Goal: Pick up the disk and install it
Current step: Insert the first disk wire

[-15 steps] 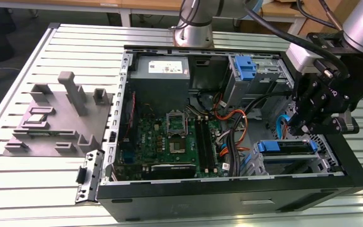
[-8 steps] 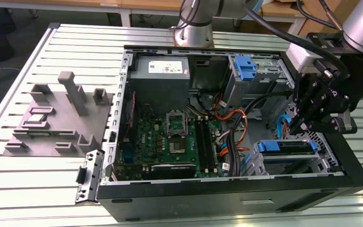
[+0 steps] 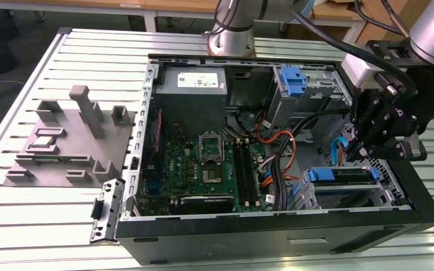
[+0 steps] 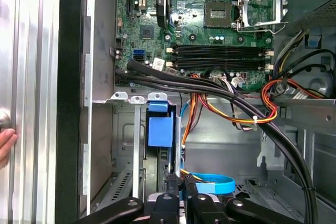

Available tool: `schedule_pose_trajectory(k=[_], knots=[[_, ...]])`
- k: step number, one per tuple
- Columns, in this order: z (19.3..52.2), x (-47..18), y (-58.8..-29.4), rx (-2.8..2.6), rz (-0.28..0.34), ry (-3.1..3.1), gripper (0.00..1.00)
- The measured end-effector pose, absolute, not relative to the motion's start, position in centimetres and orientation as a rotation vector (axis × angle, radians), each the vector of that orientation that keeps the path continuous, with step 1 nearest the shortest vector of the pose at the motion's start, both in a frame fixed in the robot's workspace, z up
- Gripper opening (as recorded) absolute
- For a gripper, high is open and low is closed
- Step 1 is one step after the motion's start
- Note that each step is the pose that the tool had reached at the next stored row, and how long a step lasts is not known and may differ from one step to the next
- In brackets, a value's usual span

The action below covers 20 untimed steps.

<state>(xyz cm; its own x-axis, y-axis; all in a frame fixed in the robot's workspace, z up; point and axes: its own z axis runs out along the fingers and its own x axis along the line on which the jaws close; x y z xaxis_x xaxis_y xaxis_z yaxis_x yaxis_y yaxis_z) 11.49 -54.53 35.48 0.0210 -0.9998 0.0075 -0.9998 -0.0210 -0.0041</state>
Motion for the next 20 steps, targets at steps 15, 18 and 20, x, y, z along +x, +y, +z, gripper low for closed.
schedule_pose_trajectory(k=[15, 18, 20], knots=[[34.7, 11.0, -55.9, 2.284, 0.018, -2.209, 0.16], [34.7, 11.0, -55.9, 2.286, 0.019, -2.209, 0.16], [34.6, 11.0, -55.9, 2.294, 0.021, -2.212, 0.16]])
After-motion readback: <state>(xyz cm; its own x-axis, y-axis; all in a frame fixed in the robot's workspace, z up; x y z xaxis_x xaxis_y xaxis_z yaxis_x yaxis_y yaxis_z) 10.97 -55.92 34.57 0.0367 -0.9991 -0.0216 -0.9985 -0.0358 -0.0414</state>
